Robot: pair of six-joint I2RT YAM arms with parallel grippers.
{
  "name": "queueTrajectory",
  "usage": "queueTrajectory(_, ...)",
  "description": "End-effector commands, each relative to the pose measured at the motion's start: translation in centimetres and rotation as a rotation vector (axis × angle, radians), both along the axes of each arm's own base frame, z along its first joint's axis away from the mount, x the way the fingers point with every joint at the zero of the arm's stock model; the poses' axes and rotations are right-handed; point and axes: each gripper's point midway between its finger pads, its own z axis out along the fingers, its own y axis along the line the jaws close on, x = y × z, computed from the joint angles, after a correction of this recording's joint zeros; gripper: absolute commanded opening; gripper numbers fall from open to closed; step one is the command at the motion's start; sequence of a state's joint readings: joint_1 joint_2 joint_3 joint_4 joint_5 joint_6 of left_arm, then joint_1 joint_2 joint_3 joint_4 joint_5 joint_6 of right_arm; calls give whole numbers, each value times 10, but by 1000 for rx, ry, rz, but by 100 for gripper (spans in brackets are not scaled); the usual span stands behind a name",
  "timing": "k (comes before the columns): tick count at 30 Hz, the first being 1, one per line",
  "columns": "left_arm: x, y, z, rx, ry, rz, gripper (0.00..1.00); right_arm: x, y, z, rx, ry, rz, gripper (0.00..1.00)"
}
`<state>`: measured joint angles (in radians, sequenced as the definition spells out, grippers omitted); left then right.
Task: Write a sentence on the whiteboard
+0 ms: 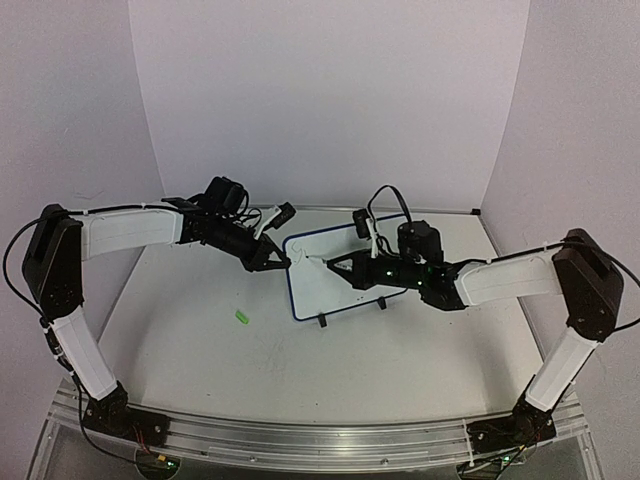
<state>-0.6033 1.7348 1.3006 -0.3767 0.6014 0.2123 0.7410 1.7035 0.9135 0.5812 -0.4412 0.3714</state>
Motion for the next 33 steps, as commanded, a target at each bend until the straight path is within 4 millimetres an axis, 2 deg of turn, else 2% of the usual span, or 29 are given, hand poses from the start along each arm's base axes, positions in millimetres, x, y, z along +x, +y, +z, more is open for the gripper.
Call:
queueTrajectory(1, -3, 5, -5, 50, -26, -6, 0, 6, -3, -13, -15, 14, -33, 0)
queueTrajectory(6, -3, 5, -5, 50, -25, -7, 0, 6, -3, -7, 1, 5, -34, 0)
queueTrajectory(14, -4, 4, -6, 52, -23, -8, 0, 10, 1, 25, 78, -48, -37, 0)
queueTrajectory(19, -4, 4, -5, 53, -25, -10, 0, 11, 1, 36, 105, -71, -42, 0)
queueTrajectory(26, -5, 3, -6, 56, -26, -12, 0, 18, -3, 36, 103, -80, -90, 0)
queueTrajectory(33, -5, 3, -6, 57, -26, -14, 0, 19, -11, 44, 125, -104, -127, 0)
